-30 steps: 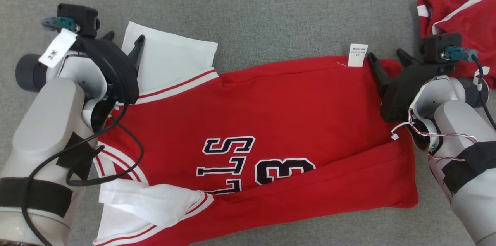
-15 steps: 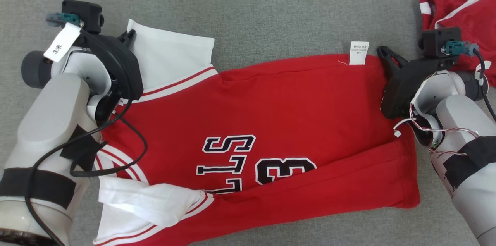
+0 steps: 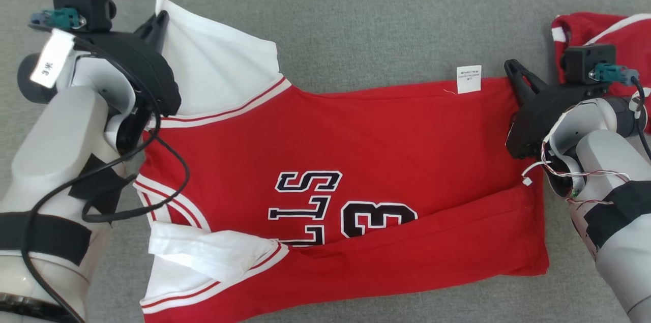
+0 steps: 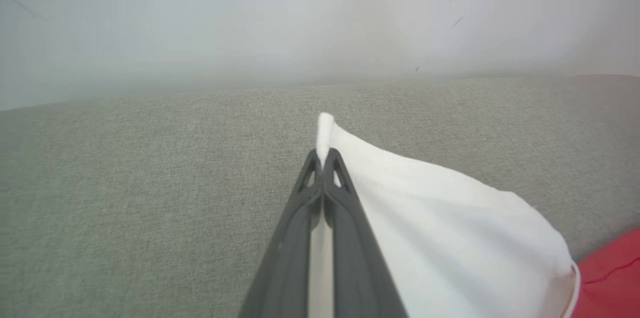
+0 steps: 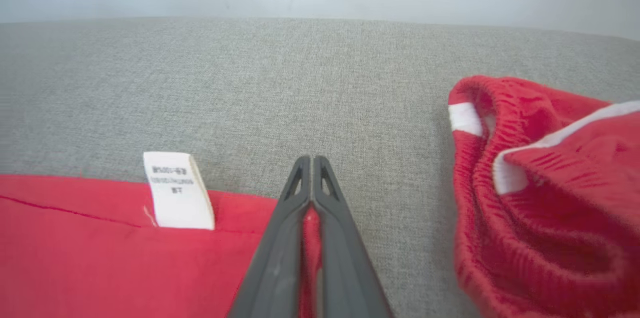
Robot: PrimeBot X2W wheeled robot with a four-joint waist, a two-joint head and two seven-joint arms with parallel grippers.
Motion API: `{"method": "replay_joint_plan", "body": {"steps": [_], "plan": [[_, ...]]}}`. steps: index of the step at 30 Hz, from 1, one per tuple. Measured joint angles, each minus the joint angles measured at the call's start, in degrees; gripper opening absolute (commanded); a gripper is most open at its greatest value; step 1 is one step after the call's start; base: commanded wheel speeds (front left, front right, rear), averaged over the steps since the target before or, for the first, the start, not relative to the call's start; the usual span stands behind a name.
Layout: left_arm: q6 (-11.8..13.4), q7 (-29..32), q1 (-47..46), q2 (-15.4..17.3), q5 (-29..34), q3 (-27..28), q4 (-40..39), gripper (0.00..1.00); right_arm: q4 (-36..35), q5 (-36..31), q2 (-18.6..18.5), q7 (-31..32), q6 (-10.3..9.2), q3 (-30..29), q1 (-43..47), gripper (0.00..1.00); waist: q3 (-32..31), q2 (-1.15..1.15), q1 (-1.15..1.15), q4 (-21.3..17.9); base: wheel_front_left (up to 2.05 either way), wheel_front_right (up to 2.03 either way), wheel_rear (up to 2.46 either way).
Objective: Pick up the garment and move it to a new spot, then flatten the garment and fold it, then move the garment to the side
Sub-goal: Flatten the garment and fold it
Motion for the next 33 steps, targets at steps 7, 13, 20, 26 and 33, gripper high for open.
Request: {"method": "replay_joint_plan", "body": {"steps": [7, 13, 20, 26, 33], "plan": [[0.0, -2.23, 1.97, 0.62, -2.54, -2.13, -0.89, 0.0, 1.07, 0.29, 0.02, -2.74, 0.67, -0.69, -0.01, 0.0, -2.37, 0.0, 0.0, 0.8, 0.0, 0.0, 0.0], [0.0, -4.02, 4.49, 1.42, -4.05, -5.08, -3.58, 0.0, 1.76, 2.99, -0.03, -4.65, 2.08, -1.83, 0.82, 0.0, -4.81, 0.0, 0.0, 1.51, 0.0, 0.0, 0.0], [0.01, -6.71, 9.68, 4.67, -8.54, -9.71, -10.42, 0.0, 0.0, 6.98, -0.78, -6.95, 3.88, -3.0, 5.19, 0.0, -7.94, 0.0, -0.01, 2.04, 0.0, 0.0, 0.0], [0.01, -8.04, 15.47, 8.73, -13.23, -14.71, -18.58, 0.0, -2.45, 8.77, -2.47, -6.87, 4.04, -1.11, 9.83, 0.0, -10.65, -0.01, -0.01, 2.31, 0.0, 0.0, 0.0], [0.01, -7.42, 21.58, 14.66, -17.67, -22.05, -27.58, 0.0, -8.09, 13.25, -6.48, -4.15, 4.03, 5.12, 16.19, 0.0, -13.0, -0.01, -0.01, 2.41, 0.0, 0.0, 0.0]]}}
